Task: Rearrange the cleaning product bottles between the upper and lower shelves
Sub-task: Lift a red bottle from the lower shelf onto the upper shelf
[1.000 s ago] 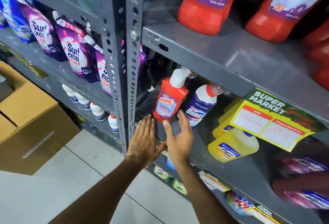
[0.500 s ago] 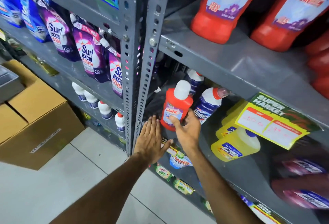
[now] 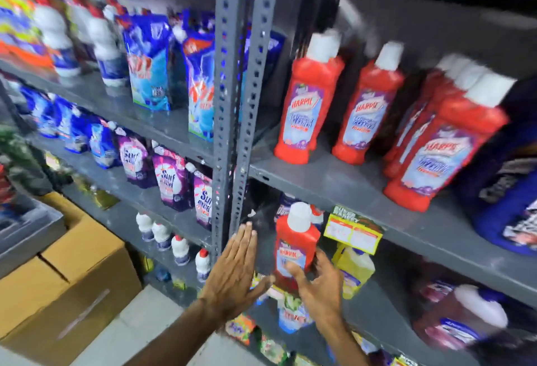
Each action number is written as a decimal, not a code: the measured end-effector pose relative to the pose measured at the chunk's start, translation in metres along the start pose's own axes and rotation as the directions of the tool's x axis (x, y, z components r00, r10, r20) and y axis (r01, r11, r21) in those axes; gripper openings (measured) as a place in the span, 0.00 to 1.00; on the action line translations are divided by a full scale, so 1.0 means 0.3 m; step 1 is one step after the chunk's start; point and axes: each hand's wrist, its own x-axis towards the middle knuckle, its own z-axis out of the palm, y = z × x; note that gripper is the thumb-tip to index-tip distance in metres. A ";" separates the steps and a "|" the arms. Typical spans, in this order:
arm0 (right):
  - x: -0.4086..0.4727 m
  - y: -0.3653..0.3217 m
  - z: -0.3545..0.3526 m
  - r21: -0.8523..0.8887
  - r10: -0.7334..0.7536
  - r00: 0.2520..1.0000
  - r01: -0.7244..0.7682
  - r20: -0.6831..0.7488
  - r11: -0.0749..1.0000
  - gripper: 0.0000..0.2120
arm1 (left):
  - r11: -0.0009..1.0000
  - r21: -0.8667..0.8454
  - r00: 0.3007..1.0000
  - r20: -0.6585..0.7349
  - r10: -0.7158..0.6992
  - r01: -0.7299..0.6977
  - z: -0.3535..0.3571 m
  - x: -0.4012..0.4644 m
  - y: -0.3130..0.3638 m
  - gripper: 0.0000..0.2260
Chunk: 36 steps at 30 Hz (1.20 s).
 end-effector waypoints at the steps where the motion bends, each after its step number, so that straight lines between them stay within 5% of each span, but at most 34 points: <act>1: 0.000 -0.049 -0.017 0.003 -0.038 0.999 0.038 -0.010 0.999 0.22 | 1.000 0.005 1.000 -0.014 0.009 -0.009 -0.046 0.019 0.006 0.45; 15: 0.223 -0.626 -0.254 0.009 -0.372 0.918 0.377 -0.134 0.926 0.17 | 1.000 0.004 0.977 -0.210 0.030 -0.029 -0.381 0.326 0.089 0.45; 25: 0.466 -0.658 -0.290 -0.106 -0.311 0.932 0.296 -0.185 0.949 0.18 | 0.980 0.056 0.981 -0.024 -0.190 0.191 -0.370 0.495 0.104 0.51; 36: 0.589 -0.566 -0.295 -0.071 -0.246 0.950 0.237 -0.193 0.969 0.19 | 0.971 0.145 0.981 -0.065 -0.182 0.190 -0.366 0.488 0.116 0.55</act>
